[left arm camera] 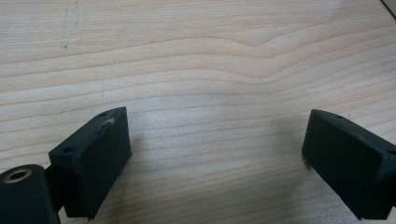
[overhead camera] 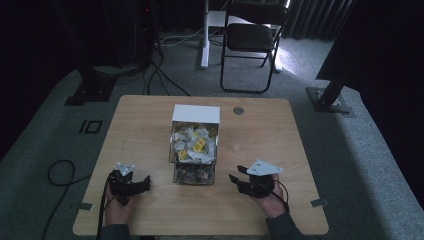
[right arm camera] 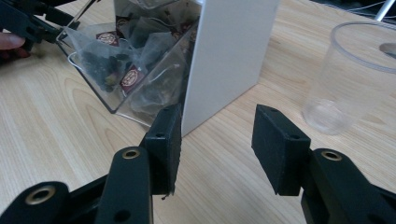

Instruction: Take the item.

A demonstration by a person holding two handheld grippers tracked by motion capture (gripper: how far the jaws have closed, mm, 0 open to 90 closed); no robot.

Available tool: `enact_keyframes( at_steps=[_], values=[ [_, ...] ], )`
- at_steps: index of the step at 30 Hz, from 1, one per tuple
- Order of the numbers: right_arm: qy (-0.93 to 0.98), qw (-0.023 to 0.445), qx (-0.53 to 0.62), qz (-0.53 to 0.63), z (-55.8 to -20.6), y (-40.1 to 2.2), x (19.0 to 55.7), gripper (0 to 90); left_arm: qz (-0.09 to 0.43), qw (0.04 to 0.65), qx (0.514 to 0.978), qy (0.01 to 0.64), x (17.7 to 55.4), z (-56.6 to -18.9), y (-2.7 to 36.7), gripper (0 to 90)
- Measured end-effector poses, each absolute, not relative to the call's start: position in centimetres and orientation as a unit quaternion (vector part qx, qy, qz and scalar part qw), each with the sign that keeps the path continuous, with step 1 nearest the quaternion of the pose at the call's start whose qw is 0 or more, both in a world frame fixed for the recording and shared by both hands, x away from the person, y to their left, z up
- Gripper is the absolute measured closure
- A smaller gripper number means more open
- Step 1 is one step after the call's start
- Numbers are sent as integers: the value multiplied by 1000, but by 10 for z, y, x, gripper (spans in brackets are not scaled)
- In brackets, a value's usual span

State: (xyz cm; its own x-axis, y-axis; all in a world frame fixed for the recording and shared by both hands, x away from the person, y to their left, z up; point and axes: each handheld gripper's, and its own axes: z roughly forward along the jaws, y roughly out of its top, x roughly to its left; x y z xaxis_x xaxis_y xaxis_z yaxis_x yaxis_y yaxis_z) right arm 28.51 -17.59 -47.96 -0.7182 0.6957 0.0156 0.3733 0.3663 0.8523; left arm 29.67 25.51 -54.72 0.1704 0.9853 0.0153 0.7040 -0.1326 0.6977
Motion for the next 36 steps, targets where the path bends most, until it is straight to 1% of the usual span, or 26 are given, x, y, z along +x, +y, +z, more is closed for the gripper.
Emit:
enact_keyframes(
  at_steps=[36],
  values=[
    [819, 162, 296, 464, -476, -149, 274, 507, 248, 283, 711, 594, 297, -547, 255, 84]
  ],
)
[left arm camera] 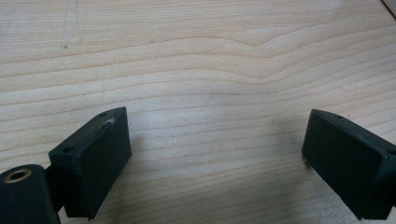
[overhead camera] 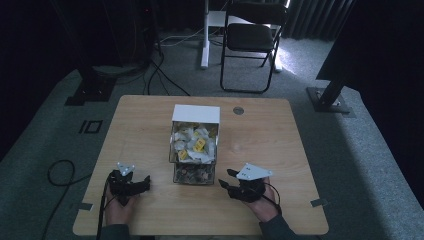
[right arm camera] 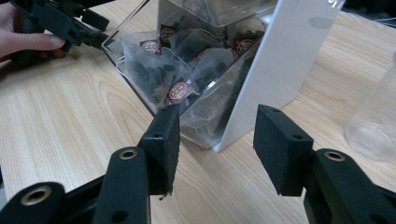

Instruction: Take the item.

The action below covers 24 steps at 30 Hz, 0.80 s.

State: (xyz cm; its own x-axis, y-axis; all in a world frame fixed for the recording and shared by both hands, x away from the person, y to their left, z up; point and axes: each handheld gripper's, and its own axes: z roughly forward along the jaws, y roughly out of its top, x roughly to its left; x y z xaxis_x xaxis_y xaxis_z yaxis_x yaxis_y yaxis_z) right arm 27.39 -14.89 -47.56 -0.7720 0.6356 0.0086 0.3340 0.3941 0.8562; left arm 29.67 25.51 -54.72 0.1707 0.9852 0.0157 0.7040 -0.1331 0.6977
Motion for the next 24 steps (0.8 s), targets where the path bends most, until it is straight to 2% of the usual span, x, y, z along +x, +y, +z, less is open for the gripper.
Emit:
enact_keyframes(
  at_steps=[24],
  values=[
    [834, 154, 243, 470, -474, -118, 262, 560, 248, 284, 711, 594, 297, -547, 255, 84]
  ],
)
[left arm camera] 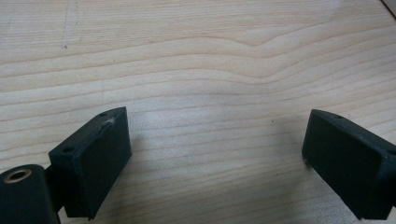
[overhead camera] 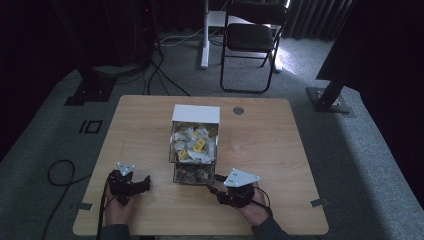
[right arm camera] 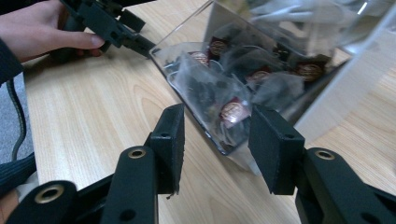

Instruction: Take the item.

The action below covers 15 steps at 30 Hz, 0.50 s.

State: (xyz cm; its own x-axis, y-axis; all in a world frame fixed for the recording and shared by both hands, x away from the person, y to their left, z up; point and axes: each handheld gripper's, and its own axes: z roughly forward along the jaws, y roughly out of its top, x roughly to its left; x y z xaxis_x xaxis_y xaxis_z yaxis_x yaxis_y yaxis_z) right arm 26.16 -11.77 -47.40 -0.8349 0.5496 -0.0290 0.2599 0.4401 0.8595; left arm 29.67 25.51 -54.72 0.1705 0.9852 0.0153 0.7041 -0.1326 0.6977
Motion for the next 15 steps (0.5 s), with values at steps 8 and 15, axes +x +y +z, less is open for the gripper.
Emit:
enact_keyframes(
  at_steps=[8, 15],
  values=[
    [843, 145, 224, 468, -479, -107, 262, 600, 248, 284, 711, 594, 297, -547, 255, 84],
    [847, 139, 212, 467, -480, -98, 263, 626, 248, 283, 711, 594, 297, -547, 255, 84]
  ],
)
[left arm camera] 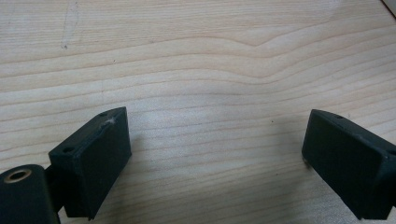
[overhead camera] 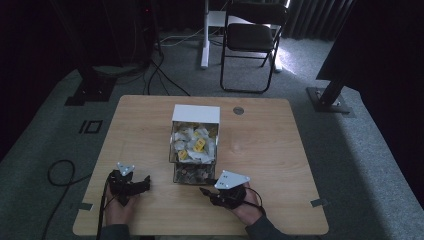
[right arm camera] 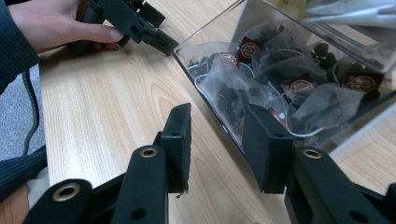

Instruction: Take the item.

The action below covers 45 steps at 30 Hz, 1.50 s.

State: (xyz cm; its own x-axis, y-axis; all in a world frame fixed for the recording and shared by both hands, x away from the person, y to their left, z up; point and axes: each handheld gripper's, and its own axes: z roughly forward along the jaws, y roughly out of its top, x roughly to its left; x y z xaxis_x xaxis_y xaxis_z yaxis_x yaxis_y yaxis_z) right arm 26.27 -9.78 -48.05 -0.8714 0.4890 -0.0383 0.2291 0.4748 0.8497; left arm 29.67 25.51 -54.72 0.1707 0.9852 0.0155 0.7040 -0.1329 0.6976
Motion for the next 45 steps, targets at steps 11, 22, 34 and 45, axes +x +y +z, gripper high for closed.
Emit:
enact_keyframes(
  at_steps=[11, 22, 34, 45],
  values=[
    [857, 123, 195, 461, -487, -82, 269, 633, 248, 283, 711, 594, 297, -547, 255, 84],
    [866, 112, 175, 455, -492, -76, 264, 651, 248, 284, 711, 594, 297, -547, 255, 84],
    [859, 126, 191, 458, -491, -79, 274, 638, 248, 284, 711, 594, 297, -547, 255, 84],
    [869, 107, 172, 452, -493, -78, 264, 663, 248, 284, 711, 594, 297, -547, 255, 84]
  ],
)
